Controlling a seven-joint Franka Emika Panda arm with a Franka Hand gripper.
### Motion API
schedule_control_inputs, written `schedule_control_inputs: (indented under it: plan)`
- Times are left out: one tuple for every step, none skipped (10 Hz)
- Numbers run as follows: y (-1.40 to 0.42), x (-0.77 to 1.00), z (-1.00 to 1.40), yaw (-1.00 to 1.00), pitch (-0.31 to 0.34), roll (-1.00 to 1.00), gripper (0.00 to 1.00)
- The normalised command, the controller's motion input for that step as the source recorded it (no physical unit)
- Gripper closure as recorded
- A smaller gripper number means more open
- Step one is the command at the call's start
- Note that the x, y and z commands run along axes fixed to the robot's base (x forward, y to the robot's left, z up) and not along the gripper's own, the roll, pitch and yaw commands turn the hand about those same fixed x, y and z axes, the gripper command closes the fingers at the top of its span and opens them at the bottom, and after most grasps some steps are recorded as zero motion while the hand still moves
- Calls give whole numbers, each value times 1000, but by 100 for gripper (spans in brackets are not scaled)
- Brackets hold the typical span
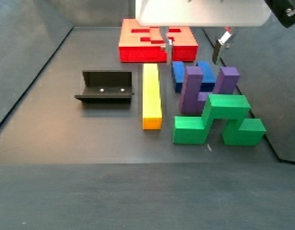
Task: Pick up the purple object. Move up. Move to above the board. Insert the purple object.
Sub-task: Pick up the purple object.
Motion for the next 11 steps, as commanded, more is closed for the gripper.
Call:
schedule_control_inputs:
  plan:
    - [0,0,-217,-17,-19,-13,0]
    - [-83,0,-280,-34,-3,0,0]
    - [-63,0,-337,-46,0,0,0]
    - [-89,17,-314,-34,0,0,0]
    - [0,0,-306,-97,0,0,0]
    - [-17,17,-237,-66,0,0,0]
    - [0,6,-206,-60,0,0,0]
    - [0,0,-211,-31,0,-6,0]
    - [0,0,-197,-34,0,0,0]
    - [0,0,-166,-17,0,-11,0]
    - [0,0,-183,-20,0,-9,0]
